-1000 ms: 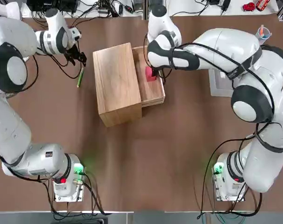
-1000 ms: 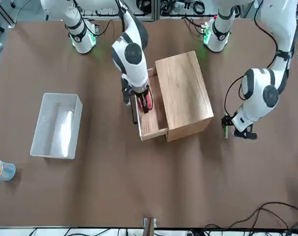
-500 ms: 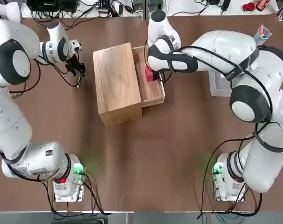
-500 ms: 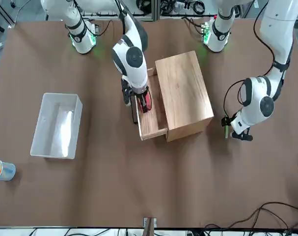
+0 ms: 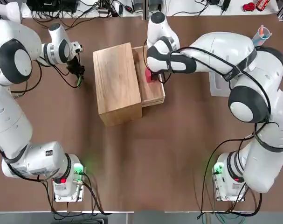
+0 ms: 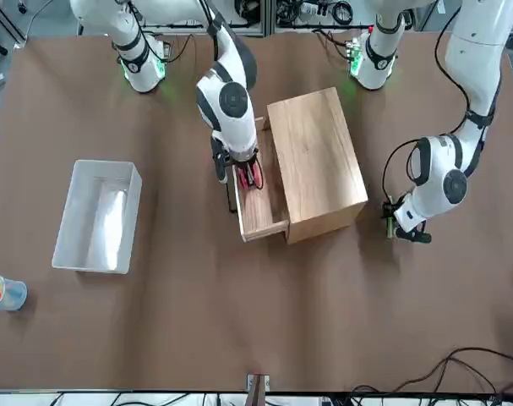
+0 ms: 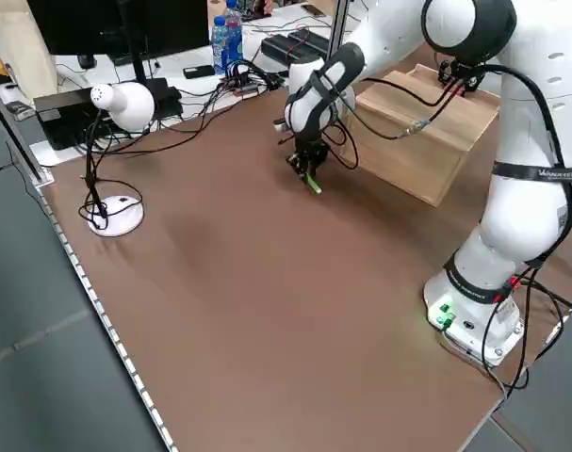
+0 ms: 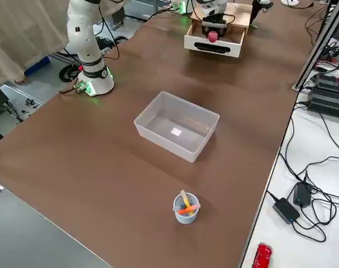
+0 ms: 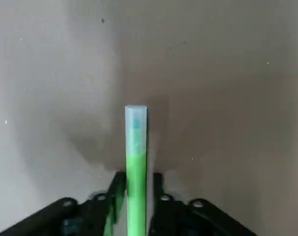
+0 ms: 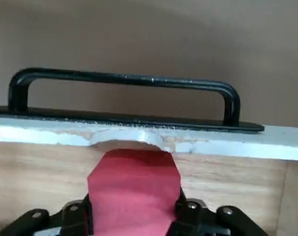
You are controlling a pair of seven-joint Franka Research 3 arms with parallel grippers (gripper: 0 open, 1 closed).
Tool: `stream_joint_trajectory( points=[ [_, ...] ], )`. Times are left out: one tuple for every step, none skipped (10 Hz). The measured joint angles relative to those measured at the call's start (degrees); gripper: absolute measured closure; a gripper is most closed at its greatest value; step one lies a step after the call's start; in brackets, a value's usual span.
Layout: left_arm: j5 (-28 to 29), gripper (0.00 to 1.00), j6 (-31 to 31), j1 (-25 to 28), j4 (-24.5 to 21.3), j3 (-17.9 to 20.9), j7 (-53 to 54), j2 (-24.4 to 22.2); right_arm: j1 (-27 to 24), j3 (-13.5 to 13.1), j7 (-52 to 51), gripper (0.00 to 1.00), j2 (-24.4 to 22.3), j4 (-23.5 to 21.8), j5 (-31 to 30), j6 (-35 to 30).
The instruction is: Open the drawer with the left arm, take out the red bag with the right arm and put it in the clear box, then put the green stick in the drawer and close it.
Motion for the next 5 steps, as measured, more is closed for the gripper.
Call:
stream_joint_trajectory(
  points=[
    [0.0,0.82,0.0,0.0,0.2,-0.1,-0.5,-0.2,-0.4,-0.2,-3.5,0.42,0.0,0.1,2.4,0.0],
    [0.0,0.82,0.0,0.0,0.4,-0.1,-0.8,-0.8,-0.8,-0.4,-6.1,0.42,-0.1,0.3,3.8,-0.3],
    [0.0,0.82,-0.1,0.0,0.8,-0.2,-1.3,-1.8,-1.5,-0.4,-7.2,0.42,-0.4,0.7,4.2,-0.5],
    [0.0,0.82,-0.8,0.0,1.5,-0.5,-2.9,-3.3,-2.5,-0.5,-8.6,0.42,-1.2,1.6,4.2,-0.7],
    [0.0,0.82,-2.5,-0.1,2.5,-1.3,-4.6,-5.1,-3.7,-0.6,-11.3,0.42,-2.7,2.7,4.2,-2.7]
  ],
)
